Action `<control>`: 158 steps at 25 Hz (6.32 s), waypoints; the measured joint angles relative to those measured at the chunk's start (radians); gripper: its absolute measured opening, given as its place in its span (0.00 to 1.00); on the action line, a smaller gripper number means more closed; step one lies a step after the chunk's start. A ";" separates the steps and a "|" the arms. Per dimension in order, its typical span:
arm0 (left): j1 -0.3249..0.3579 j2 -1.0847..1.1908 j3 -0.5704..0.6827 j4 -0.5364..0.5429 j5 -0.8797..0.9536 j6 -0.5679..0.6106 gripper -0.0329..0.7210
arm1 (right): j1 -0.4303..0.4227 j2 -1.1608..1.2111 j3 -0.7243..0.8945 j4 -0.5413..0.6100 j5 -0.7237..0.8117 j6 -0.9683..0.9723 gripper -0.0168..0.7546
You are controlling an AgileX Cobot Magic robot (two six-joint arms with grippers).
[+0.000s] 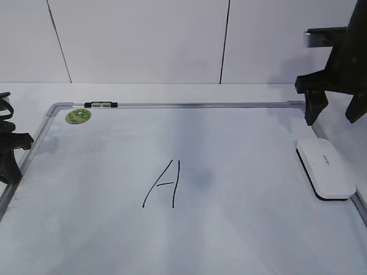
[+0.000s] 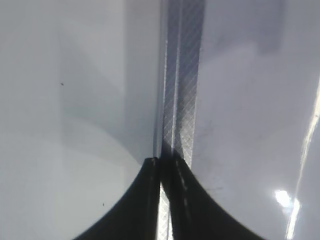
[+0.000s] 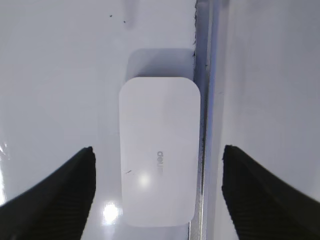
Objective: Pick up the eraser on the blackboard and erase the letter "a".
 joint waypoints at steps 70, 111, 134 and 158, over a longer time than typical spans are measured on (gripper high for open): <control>-0.063 -1.313 -0.015 -0.057 0.454 -0.029 0.47 | 0.161 -1.278 0.621 0.163 0.043 0.063 0.79; -0.113 -1.711 0.518 0.176 0.433 -0.029 0.45 | 0.161 -1.673 0.928 0.002 0.052 0.006 0.81; -0.113 -1.711 0.589 0.184 0.290 -0.029 0.45 | 0.161 -1.717 1.040 -0.058 -0.067 -0.003 0.82; -0.122 -1.850 0.589 0.184 0.288 -0.029 0.45 | 0.161 -1.812 1.040 -0.059 -0.073 -0.003 0.72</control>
